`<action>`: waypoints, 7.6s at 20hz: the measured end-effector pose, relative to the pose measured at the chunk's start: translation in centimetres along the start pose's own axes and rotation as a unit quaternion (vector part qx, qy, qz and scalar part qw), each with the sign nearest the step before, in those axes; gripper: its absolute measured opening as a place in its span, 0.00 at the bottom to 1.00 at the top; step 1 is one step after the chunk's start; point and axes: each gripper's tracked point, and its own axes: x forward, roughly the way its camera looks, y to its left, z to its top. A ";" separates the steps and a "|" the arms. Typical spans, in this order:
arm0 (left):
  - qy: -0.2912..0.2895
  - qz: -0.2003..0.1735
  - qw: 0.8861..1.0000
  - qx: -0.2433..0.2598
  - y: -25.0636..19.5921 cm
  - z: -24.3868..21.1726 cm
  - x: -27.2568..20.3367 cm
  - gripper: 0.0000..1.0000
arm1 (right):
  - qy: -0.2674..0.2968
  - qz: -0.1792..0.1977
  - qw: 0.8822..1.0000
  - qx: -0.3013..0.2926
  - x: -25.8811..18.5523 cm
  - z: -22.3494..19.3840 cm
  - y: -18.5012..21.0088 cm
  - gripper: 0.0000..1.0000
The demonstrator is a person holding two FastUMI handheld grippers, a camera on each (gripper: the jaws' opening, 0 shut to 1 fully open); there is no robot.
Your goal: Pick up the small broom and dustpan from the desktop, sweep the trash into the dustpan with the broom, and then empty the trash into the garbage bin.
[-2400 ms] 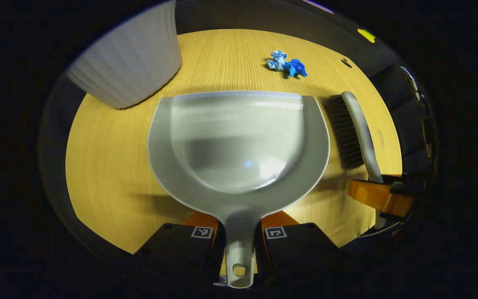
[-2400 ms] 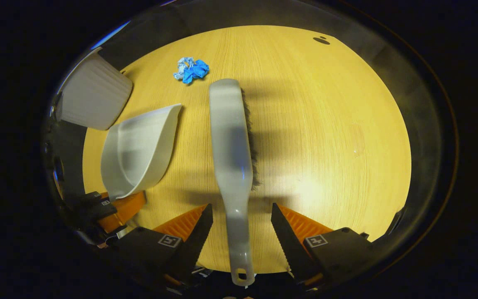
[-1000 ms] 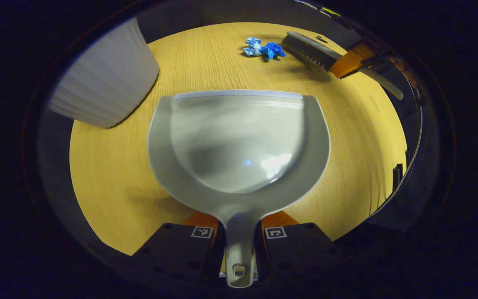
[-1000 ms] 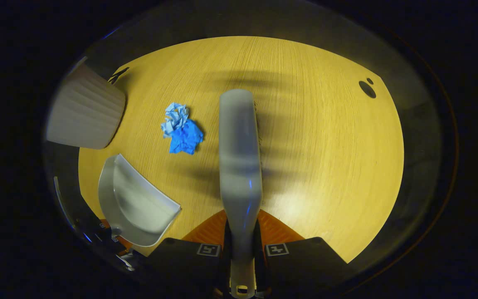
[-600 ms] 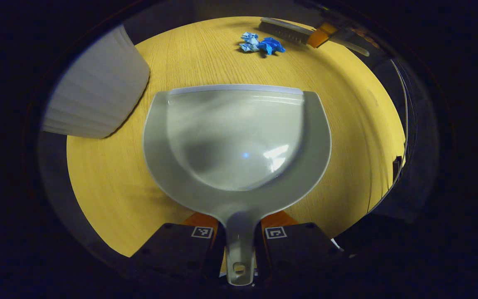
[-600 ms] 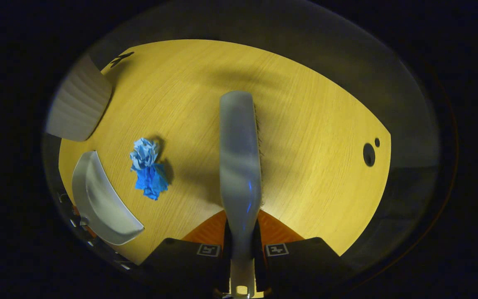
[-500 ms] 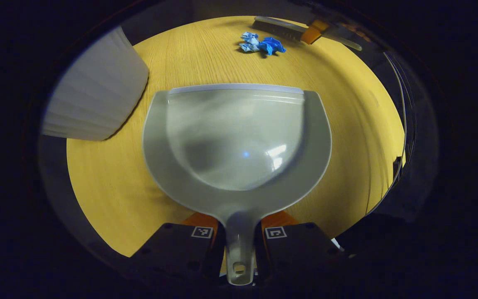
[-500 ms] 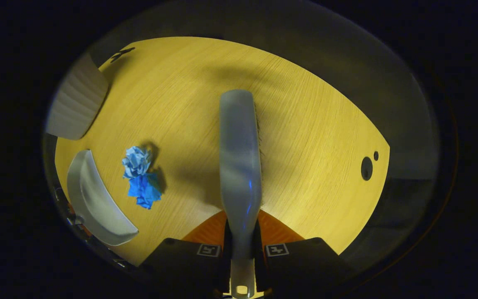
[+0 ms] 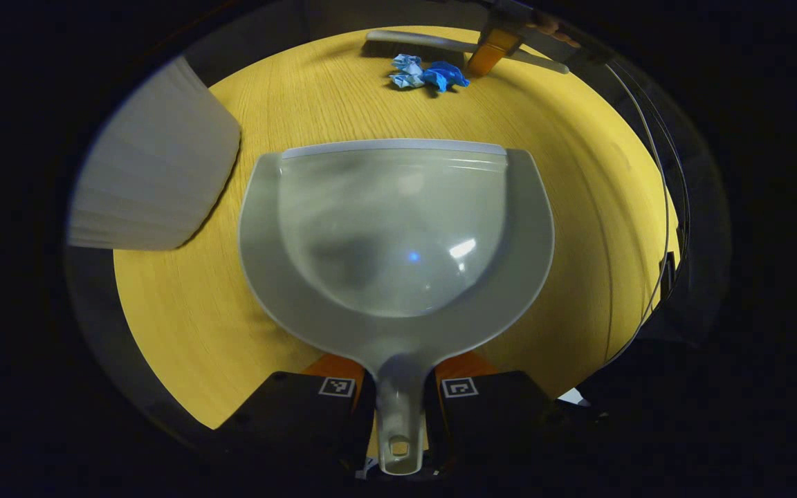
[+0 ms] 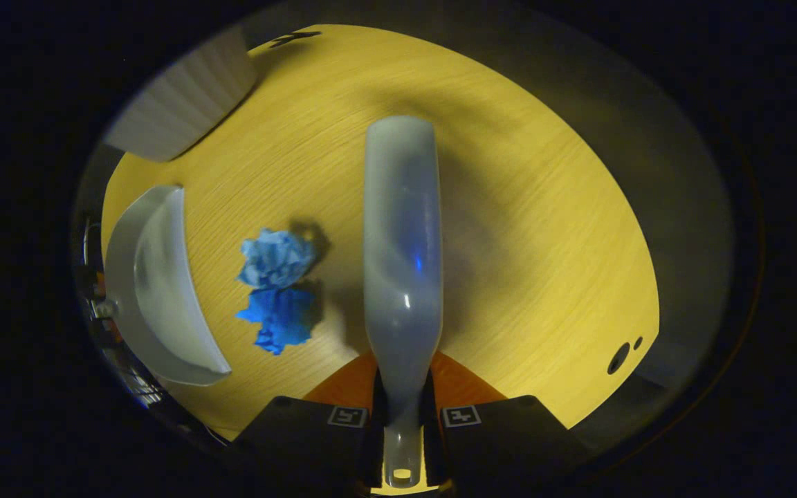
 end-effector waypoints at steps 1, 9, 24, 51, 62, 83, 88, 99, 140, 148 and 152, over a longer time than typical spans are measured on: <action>-0.008 0.001 1.000 0.001 0.0 0.3 0.2 0.29 | 0.004 0.016 1.000 -0.026 -0.3 -0.8 1.9 0.30; -0.039 -0.003 0.999 0.034 0.5 0.4 1.1 0.29 | 0.023 0.168 0.985 -0.020 -2.1 -5.0 12.3 0.26; -0.110 -0.021 0.992 -0.059 0.3 -3.4 -2.1 0.29 | -0.051 0.107 0.990 0.079 -3.1 -5.2 9.2 0.29; 0.033 0.321 0.946 0.039 14.7 14.0 -10.7 0.29 | -0.131 0.103 0.980 0.109 -5.1 -7.5 8.8 0.25; 0.119 0.457 0.846 0.247 14.9 14.9 -11.9 0.29 | -0.118 0.098 0.980 0.124 -3.6 -10.1 8.2 0.25; -0.323 0.154 0.931 -0.068 3.2 21.3 0.8 0.27 | -0.193 0.005 0.935 0.298 -6.6 -11.7 9.2 0.25; -0.286 0.116 0.946 -0.097 -0.5 22.2 7.9 0.29 | -0.196 -0.005 0.910 0.365 -4.4 -11.9 10.6 0.25; -0.178 0.047 0.972 -0.149 -5.5 24.4 20.9 0.29 | -0.126 -0.022 0.910 0.394 3.0 -12.9 10.9 0.25; -0.142 -0.013 0.971 -0.191 -8.7 22.6 11.6 0.83 | -0.207 0.026 0.881 0.425 -5.2 -9.0 11.0 0.98; -0.429 0.037 0.890 -0.147 -10.3 21.1 -6.4 0.83 | -0.485 -0.097 0.785 0.372 -23.4 -9.4 11.8 0.97; -0.552 0.107 0.818 -0.122 -11.1 18.6 -10.0 0.82 | -0.599 -0.184 0.720 0.297 -31.8 -10.3 14.1 0.97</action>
